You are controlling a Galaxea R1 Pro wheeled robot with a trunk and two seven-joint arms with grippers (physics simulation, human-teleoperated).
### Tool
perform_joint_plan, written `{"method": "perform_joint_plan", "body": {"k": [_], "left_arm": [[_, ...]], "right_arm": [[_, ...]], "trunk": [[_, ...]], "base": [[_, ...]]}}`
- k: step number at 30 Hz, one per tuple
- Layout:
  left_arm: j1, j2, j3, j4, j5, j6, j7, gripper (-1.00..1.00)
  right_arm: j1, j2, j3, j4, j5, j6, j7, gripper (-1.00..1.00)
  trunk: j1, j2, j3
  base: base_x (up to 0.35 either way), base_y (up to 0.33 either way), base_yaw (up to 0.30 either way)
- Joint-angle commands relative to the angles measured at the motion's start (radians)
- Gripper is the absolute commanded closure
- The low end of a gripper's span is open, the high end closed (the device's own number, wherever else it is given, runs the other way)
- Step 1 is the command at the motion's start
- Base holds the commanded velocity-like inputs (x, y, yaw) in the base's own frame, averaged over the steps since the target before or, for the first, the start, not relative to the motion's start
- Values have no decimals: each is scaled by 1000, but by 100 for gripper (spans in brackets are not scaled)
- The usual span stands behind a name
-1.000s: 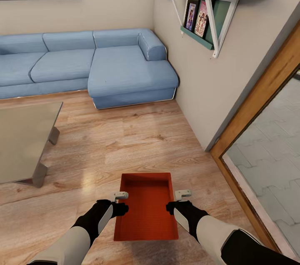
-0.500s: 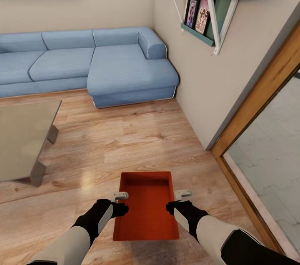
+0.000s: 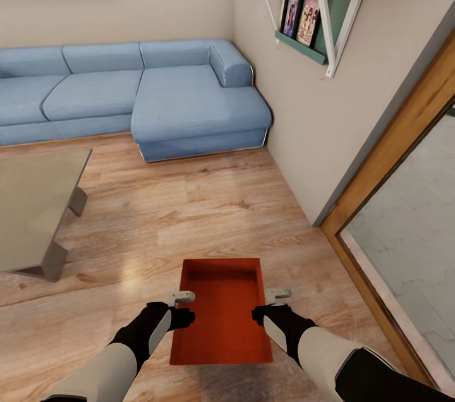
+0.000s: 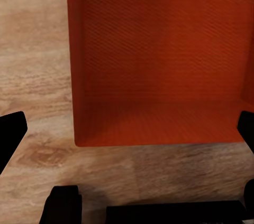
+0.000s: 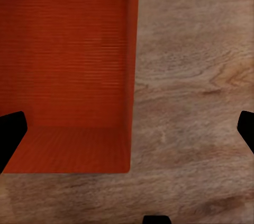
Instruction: Move the two storage containers from the living room to the garage. In the garage, place one container on the floor and stack the other container on top of it (either order is fine).
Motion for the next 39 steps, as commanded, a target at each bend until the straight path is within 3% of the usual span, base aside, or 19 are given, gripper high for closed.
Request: {"method": "perform_joint_plan", "body": {"k": [1,14,27,39], "left_arm": [[0,0,-2,-2,11,5,6,-100],[0,3,-1,-3,10,5,6,-100],[0,65,2,-57,12,15,6,-100],[1,62,2,-60,9,23,6,-100]], "right_arm": [[0,0,7,-2,-4,6,-5,-100],[0,0,12,-2,-5,5,-5,-100],[0,0,12,-2,-4,4,-5,-100],[0,0,12,-2,-4,3,-5,-100]], "trunk": [[4,-8,-4],[54,-99,-45],[104,-190,-85],[150,-274,-123]], "base": [[0,0,0],[0,0,0],[0,0,0],[0,0,0]]}}
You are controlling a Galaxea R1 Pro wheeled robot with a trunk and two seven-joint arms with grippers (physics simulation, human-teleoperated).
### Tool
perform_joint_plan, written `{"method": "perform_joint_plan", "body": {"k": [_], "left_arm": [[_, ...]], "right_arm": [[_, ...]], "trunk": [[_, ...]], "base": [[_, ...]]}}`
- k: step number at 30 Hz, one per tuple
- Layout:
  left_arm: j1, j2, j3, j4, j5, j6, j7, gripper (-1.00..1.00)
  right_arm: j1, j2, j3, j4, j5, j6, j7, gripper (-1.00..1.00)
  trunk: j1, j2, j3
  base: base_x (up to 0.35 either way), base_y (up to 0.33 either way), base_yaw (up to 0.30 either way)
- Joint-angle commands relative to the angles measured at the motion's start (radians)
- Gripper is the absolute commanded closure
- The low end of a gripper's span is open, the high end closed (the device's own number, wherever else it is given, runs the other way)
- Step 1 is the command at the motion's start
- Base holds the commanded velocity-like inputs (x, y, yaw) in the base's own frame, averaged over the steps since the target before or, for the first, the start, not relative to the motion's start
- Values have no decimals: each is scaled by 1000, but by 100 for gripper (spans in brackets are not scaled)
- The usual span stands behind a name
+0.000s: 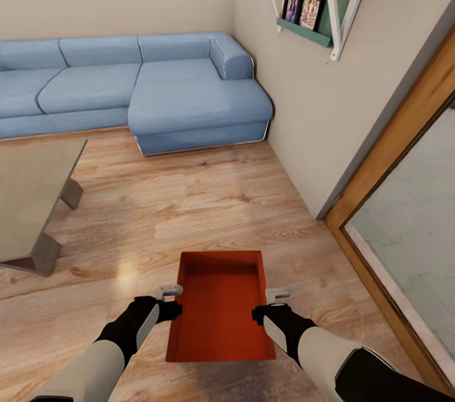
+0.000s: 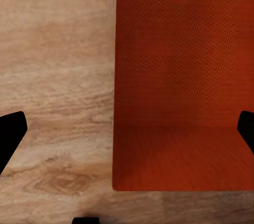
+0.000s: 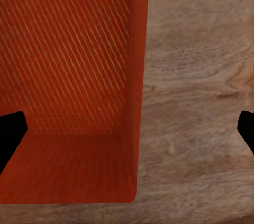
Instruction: Move the two storage containers from the living room to the garage. In the garage, place one container on the floor and stack the other container on top of it (either order is fine).
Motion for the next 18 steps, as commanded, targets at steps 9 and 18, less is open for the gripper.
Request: {"method": "perform_joint_plan", "body": {"k": [9,18], "left_arm": [[0,0,-3,-3,11,29,7,-100],[0,0,-3,-3,11,30,6,-100]], "right_arm": [[0,-2,7,-2,-4,6,-6,-100],[0,-4,6,-2,-4,6,-6,-100]], "trunk": [[34,-64,-29],[42,-78,-35]], "base": [[0,0,0],[0,0,0]]}}
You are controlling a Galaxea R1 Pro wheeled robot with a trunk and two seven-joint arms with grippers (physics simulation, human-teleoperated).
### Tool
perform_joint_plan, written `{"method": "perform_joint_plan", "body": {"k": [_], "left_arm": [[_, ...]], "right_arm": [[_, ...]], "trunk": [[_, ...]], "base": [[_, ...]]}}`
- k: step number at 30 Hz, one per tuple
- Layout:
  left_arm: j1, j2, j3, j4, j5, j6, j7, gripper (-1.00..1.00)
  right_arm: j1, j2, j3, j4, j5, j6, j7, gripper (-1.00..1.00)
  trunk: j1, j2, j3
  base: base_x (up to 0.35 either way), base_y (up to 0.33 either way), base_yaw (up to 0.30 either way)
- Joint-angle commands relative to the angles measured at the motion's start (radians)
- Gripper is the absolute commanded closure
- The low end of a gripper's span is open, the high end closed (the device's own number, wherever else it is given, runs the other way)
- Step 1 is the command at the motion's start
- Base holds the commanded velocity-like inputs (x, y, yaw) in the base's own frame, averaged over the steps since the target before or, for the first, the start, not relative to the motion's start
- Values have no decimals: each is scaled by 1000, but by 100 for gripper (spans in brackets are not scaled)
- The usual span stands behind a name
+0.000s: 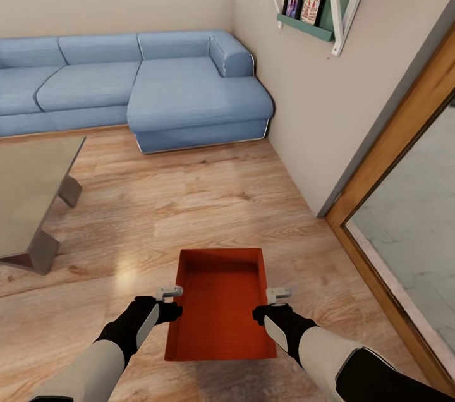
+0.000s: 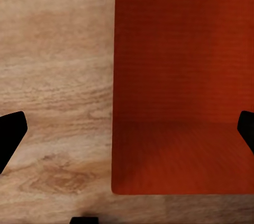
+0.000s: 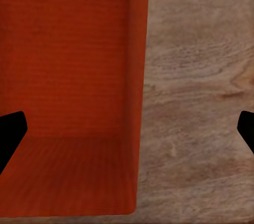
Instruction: Move the two storage containers from the living room to the garage. In the garage, place one container on the floor and stack the other container on top of it (either order is fine).
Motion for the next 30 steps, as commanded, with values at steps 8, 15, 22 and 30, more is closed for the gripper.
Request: {"method": "perform_joint_plan", "body": {"k": [8,15,22,30], "left_arm": [[0,0,-2,-2,10,5,5,-100],[0,0,-2,-2,11,5,5,-100],[-1,4,-4,-2,9,6,5,-100],[0,6,-5,-2,5,7,6,-100]], "right_arm": [[0,-1,8,-2,-6,7,-6,-100],[0,0,8,-2,-5,7,-6,-100],[0,0,8,-2,-4,-7,-6,-100],[0,0,9,-2,-3,-26,-5,-100]], "trunk": [[31,-57,-26],[38,-71,-32],[38,-71,-32],[38,-71,-32]], "base": [[0,0,0],[0,0,0],[0,0,0],[0,0,0]]}}
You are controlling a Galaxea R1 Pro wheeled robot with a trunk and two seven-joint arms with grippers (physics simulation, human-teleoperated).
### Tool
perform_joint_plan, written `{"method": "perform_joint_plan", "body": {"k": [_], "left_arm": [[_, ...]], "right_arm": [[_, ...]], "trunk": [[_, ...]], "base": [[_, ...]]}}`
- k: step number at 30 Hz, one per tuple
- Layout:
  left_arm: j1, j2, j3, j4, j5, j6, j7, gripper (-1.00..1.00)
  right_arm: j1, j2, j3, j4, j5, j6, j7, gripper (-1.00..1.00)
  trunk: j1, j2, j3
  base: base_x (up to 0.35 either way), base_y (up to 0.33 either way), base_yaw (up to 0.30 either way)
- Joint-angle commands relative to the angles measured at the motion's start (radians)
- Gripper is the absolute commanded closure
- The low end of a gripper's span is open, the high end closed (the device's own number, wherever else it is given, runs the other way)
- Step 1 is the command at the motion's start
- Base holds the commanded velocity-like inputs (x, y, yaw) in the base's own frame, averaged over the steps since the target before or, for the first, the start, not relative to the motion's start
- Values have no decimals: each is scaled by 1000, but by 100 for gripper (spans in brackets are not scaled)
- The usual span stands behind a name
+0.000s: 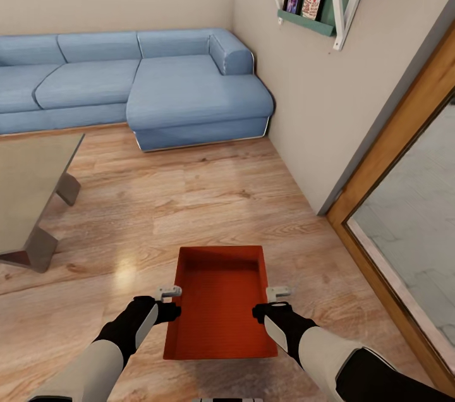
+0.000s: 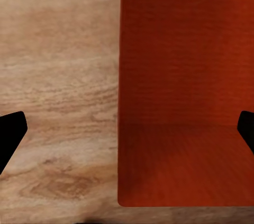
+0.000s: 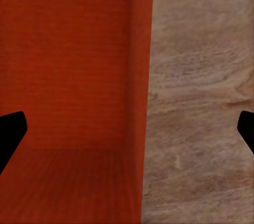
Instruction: Move the two storage containers from the living room to the garage. In the garage, place one container on the floor and stack the other container on top of it (either order is fine).
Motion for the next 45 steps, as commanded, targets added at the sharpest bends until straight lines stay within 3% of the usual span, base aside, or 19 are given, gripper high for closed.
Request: {"method": "perform_joint_plan", "body": {"k": [1,11,17,34,45], "left_arm": [[0,0,-2,-2,10,5,6,-100],[0,0,-3,-2,10,5,5,-100],[0,0,-1,-2,10,4,6,-100],[0,0,-1,-2,11,4,5,-100],[0,0,-1,-2,11,4,5,-100]], "right_arm": [[0,0,8,-3,-5,7,-6,-100],[0,-2,10,-5,-4,15,-5,-100],[0,-2,10,-5,-5,16,-6,-100],[0,-2,10,-5,-5,17,-6,-100],[0,-6,9,-4,-8,16,-6,-100]], "trunk": [[4,-7,-4],[42,-77,-35],[42,-77,-35],[107,-196,-88],[107,-196,-88]], "base": [[0,0,0],[0,0,0],[0,0,0],[0,0,0],[0,0,0]]}}
